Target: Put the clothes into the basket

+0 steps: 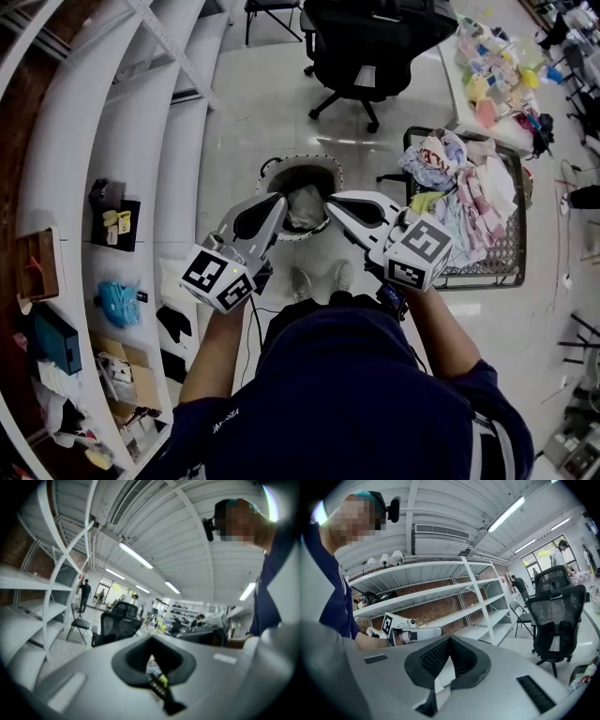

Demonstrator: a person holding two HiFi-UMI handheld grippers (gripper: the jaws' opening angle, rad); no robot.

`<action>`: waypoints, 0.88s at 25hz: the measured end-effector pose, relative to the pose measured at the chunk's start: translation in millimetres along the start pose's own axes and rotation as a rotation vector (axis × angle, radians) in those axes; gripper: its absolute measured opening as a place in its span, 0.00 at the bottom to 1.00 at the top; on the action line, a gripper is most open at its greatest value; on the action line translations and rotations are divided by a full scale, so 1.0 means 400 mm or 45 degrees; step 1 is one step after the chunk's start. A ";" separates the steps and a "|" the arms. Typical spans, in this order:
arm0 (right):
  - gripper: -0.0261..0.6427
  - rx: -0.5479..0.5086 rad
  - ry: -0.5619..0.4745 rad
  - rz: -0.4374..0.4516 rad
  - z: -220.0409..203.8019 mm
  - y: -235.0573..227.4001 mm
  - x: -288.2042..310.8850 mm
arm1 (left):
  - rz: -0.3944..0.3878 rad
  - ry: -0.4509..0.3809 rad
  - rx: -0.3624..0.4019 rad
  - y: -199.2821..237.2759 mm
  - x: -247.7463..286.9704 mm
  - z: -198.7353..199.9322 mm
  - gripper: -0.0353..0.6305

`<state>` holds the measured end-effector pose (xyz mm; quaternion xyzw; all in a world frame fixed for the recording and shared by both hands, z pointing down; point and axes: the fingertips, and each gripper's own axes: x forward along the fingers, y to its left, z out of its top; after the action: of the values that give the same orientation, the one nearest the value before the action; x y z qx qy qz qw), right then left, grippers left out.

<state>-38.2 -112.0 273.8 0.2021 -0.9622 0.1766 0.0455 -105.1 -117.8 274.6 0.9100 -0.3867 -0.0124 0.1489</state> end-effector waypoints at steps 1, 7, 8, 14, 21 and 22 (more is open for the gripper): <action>0.05 -0.003 0.003 0.001 -0.001 0.003 0.003 | 0.000 -0.002 -0.003 0.003 -0.003 -0.002 0.06; 0.05 -0.011 0.010 0.008 -0.003 0.002 0.013 | 0.024 -0.024 -0.028 0.020 -0.009 0.008 0.06; 0.05 -0.010 0.014 0.008 -0.005 0.001 0.015 | 0.025 -0.026 -0.030 0.022 -0.010 0.008 0.06; 0.05 0.000 0.013 0.000 -0.004 -0.009 0.022 | 0.009 -0.011 -0.026 0.024 0.000 0.003 0.06; 0.05 0.017 0.024 -0.007 -0.015 -0.015 0.038 | -0.009 0.018 -0.037 0.036 0.006 -0.016 0.06; 0.05 0.018 0.026 -0.007 -0.017 -0.017 0.040 | -0.008 0.017 -0.042 0.039 0.007 -0.017 0.06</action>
<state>-50.0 -121.3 284.8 0.2033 -0.9599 0.1854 0.0543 -113.1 -128.2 285.5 0.9087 -0.3825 -0.0131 0.1664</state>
